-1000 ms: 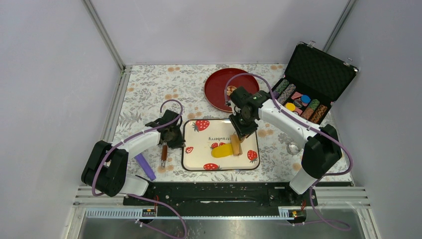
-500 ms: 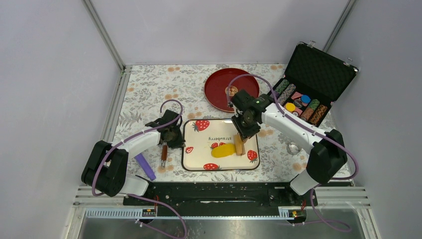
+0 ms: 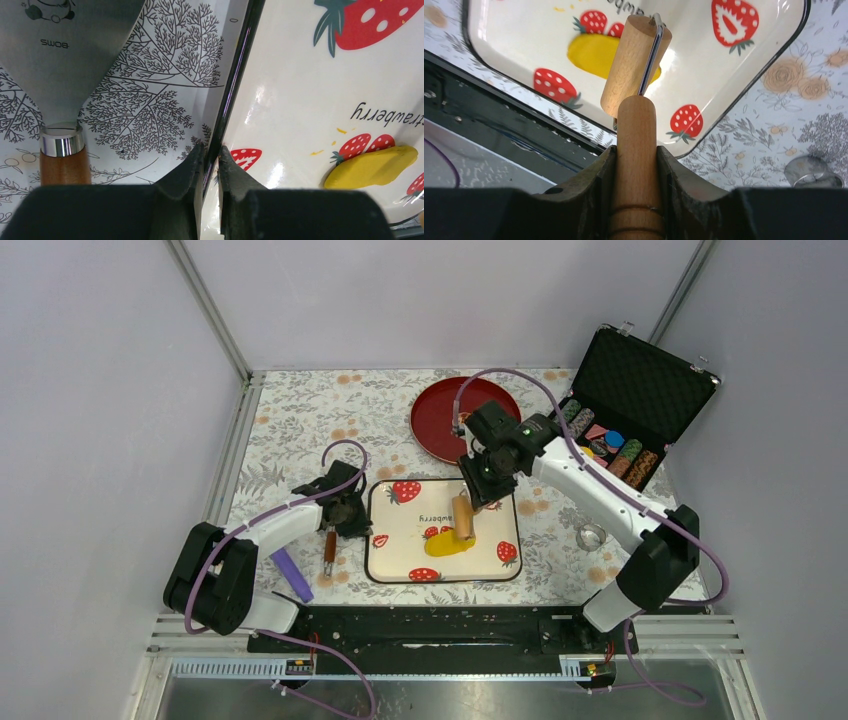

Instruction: Roll out the dumpling wrappers from the dough

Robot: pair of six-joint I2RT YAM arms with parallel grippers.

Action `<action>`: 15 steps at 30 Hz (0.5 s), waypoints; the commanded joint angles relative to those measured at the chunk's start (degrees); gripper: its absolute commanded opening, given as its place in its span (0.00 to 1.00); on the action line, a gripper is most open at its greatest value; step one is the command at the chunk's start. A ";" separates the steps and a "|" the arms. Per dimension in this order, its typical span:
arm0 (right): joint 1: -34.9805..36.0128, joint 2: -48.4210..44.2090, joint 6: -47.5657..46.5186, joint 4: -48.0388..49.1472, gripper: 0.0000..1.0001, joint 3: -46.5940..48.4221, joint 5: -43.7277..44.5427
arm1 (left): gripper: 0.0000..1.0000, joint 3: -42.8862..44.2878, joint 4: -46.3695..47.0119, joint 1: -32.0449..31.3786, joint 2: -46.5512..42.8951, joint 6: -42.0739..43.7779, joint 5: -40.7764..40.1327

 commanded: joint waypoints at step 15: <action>-0.05 6.07 0.13 0.25 0.00 -0.55 -0.01 | 0.00 -1.26 -5.83 1.24 1.82 1.53 -9.77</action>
